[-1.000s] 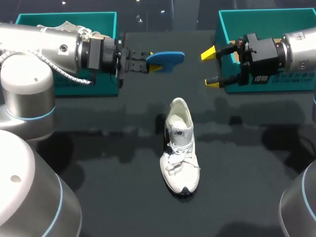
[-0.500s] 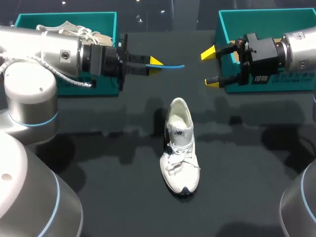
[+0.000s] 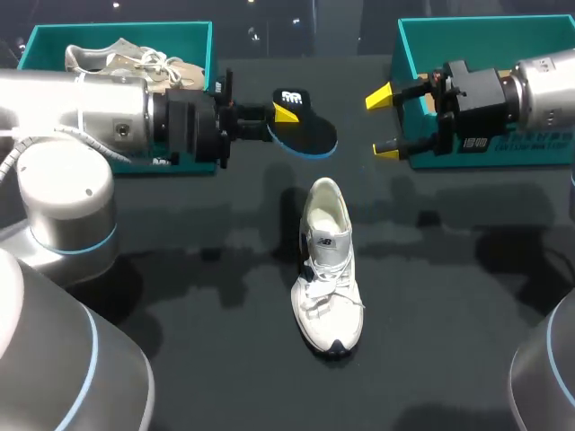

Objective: Take the shoe out of the shoebox, open the shoe tongue, remove and reinsert the insole, then place the shoe into the shoebox

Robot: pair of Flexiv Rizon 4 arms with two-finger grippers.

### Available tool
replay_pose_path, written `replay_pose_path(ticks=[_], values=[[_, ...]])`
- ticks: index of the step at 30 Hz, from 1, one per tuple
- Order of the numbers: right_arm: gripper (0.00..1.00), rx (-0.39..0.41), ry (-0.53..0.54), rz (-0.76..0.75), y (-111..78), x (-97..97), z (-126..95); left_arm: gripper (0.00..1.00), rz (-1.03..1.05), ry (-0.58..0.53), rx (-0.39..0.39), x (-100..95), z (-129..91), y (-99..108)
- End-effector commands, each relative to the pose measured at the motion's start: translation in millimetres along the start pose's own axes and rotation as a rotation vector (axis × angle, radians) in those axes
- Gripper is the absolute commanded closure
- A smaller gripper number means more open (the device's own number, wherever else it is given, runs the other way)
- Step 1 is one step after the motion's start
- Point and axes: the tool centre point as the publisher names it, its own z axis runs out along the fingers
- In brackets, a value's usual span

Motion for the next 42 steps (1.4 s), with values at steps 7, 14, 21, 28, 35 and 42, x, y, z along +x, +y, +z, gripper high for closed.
replay_pose_path(ticks=[7, 14, 21, 28, 35, 42], values=[[0.00, -0.001, -0.002, 0.000, -0.3, -0.2, 1, 1.00, 0.049, -0.032, -0.008, 4.5, 4, -6], [0.00, 0.022, -0.007, -0.024, 1.2, 3.0, 11, 1.00, 0.178, -0.031, 0.042, 2.3, 18, 3], [0.00, 0.054, -0.009, -0.049, -3.0, 3.1, 23, 1.00, 0.277, -0.020, 0.041, -0.6, 33, 3], [0.02, 0.071, 0.023, -0.066, -6.7, 0.3, 36, 1.00, 0.319, -0.036, 0.026, 0.7, 43, 3], [0.45, 0.063, 0.058, -0.078, -12.9, 1.3, 41, 1.00, 0.366, -0.053, 0.009, 0.6, 50, 7], [0.53, 0.064, 0.073, -0.086, -15.8, 5.3, 43, 1.00, 0.384, -0.071, 0.010, 1.9, 53, 7]])
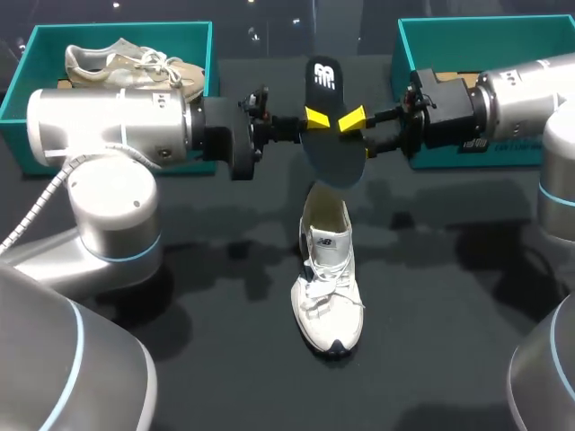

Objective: Take the shoe out of the shoebox, open the shoe tongue, remove and reinsert the insole, then place the shoe into the shoebox

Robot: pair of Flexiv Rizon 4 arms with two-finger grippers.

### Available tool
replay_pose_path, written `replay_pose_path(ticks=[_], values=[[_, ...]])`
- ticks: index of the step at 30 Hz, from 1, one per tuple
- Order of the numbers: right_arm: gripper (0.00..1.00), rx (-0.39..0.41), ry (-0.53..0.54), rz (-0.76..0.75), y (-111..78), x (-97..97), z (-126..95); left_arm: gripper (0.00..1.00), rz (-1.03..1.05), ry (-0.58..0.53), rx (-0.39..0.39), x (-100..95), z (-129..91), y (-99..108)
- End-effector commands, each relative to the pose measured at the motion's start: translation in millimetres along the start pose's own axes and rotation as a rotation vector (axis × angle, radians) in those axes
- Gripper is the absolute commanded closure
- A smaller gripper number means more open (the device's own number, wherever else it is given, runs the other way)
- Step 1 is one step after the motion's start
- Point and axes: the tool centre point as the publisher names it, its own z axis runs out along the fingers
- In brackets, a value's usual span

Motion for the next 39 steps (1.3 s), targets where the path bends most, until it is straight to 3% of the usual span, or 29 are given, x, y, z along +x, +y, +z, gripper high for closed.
replay_pose_path(ticks=[1, 9, 22, 29, 36, 39], values=[[0.53, -0.003, 0.003, -0.001, -2.6, 1.6, 2, 1.00, 0.004, -0.012, -0.006, 2.2, 5, 1], [0.55, 0.016, 0.012, 0.004, -3.4, 3.7, 7, 1.00, 0.007, -0.026, -0.016, 2.0, 6, 4], [0.67, 0.030, 0.021, 0.015, -2.4, 3.8, 15, 1.00, 0.016, -0.044, -0.027, 0.9, 6, 3], [0.81, 0.029, 0.015, 0.025, -2.4, 3.7, 16, 1.00, 0.013, -0.045, -0.032, 2.2, 5, 3], [0.78, 0.025, 0.017, 0.027, -4.2, 3.4, 17, 1.00, 0.019, -0.045, -0.037, 3.9, 5, 5], [0.82, 0.024, 0.019, 0.028, -4.4, 3.3, 17, 1.00, 0.023, -0.046, -0.039, 4.4, 4, 6]])
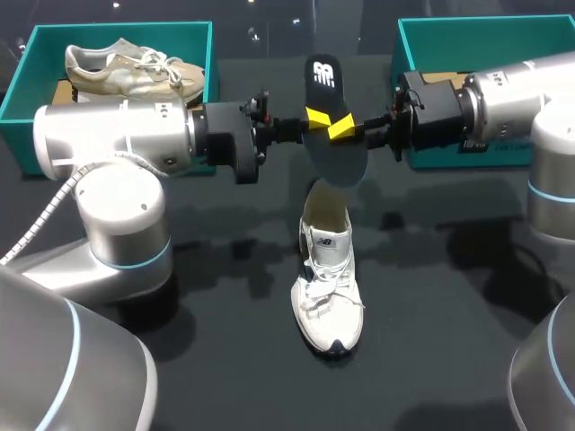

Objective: Take the shoe out of the shoebox, open the shoe tongue, remove and reinsert the insole, then place the shoe into the shoebox

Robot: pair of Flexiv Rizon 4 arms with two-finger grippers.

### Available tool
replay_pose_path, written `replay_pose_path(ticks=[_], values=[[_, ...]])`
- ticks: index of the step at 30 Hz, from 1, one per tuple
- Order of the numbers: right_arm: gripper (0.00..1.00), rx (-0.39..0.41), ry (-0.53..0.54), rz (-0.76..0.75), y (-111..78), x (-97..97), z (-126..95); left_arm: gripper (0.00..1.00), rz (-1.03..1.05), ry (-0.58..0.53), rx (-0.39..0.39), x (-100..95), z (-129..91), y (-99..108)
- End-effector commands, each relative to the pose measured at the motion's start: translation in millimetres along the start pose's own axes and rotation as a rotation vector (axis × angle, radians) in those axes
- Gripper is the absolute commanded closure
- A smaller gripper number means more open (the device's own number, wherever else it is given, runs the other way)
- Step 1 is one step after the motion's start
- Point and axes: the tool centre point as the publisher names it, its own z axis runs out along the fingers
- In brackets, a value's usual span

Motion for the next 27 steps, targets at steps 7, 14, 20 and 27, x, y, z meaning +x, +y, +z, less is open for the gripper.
replay_pose_path(ticks=[7, 14, 20, 27], values=[[1.00, -0.002, 0.009, -0.006, -1.6, -0.6, 2, 1.00, 0.007, 0.000, -0.005, 1.2, 6, 3], [1.00, -0.005, 0.024, -0.031, 1.0, -4.6, -2, 0.00, -0.070, 0.063, 0.022, -0.4, -12, -1], [1.00, -0.017, 0.024, -0.051, 5.2, -12.2, -13, 0.00, -0.272, 0.233, 0.010, 4.7, -56, 1], [1.00, -0.019, 0.031, -0.057, 9.5, -17.1, -16, 0.00, -0.324, 0.345, 0.004, 10.6, -70, 1]])
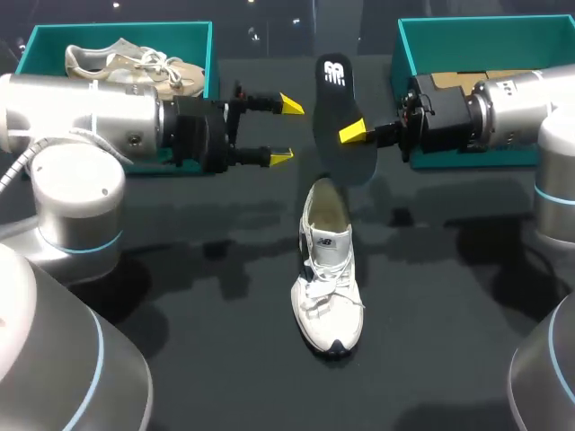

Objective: Take the shoe out of the shoebox, open the shoe tongue, remove and reinsert the insole, then place the shoe into the shoebox

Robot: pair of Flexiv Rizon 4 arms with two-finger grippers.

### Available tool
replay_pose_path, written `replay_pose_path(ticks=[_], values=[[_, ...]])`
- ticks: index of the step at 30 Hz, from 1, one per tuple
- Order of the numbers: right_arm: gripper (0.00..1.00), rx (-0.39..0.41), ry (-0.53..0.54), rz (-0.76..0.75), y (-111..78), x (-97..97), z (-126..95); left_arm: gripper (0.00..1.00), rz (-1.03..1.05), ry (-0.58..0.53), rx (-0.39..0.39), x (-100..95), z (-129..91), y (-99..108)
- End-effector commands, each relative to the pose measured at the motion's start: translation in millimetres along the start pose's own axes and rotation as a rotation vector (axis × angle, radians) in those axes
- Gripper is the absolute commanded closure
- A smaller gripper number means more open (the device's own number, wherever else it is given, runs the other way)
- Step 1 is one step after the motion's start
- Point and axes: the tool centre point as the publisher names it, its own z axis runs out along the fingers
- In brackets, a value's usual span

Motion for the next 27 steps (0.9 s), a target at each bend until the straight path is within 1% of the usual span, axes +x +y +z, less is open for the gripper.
replay_pose_path(ticks=[1, 7, 8, 9, 11, 12, 13, 14, 15, 16, 17, 19, 20, 21, 22, 27], values=[[1.00, 0.002, 0.000, 0.001, 0.6, -1.0, 0, 0.00, -0.015, 0.149, -0.011, -5.7, -20, -6], [1.00, 0.002, 0.000, 0.001, 0.6, -1.0, 0, 0.00, -0.015, 0.149, -0.011, -5.7, -20, -6], [1.00, 0.002, 0.000, 0.001, 0.6, -1.0, 0, 0.00, -0.048, 0.168, -0.027, -6.9, -15, -11], [1.00, 0.002, 0.000, 0.001, 0.6, -1.0, 0, 0.00, -0.065, 0.187, -0.052, -6.1, -14, -12], [1.00, -0.005, -0.003, -0.019, 8.4, -1.6, -7, 0.00, -0.137, 0.223, -0.077, -2.8, -16, -12], [1.00, -0.019, 0.017, -0.047, 13.2, -3.3, -13, 0.00, -0.189, 0.265, -0.106, 0.6, -19, -12], [1.00, -0.027, 0.026, -0.062, 15.8, -5.1, -18, 0.00, -0.239, 0.287, -0.118, 3.1, -23, -12], [1.00, -0.033, 0.028, -0.068, 18.2, -7.0, -21, 0.00, -0.276, 0.306, -0.109, 6.2, -27, -12], [1.00, -0.042, 0.027, -0.077, 20.3, -8.8, -23, 0.00, -0.327, 0.340, -0.133, 9.4, -29, -12], [1.00, -0.051, 0.021, -0.091, 21.4, -10.1, -25, 0.00, -0.396, 0.362, -0.132, 12.6, -31, -11], [1.00, -0.052, 0.020, -0.101, 22.2, -11.4, -27, 0.00, -0.452, 0.384, -0.100, 15.4, -34, -11], [1.00, -0.068, 0.006, -0.129, 22.6, -15.0, -31, 0.00, -0.585, 0.433, -0.109, 20.2, -37, -14], [1.00, -0.075, 0.012, -0.154, 22.0, -17.6, -33, 0.00, -0.641, 0.436, -0.092, 21.4, -41, -16], [1.00, -0.084, 0.014, -0.166, 21.7, -20.5, -35, 0.00, -0.674, 0.452, -0.124, 22.8, -45, -18], [1.00, -0.090, 0.015, -0.173, 22.0, -24.2, -37, 0.00, -0.668, 0.456, -0.220, 25.0, -48, -21], [1.00, -0.090, 0.015, -0.173, 22.0, -24.2, -37, 0.00, -0.668, 0.456, -0.220, 25.0, -48, -21]])
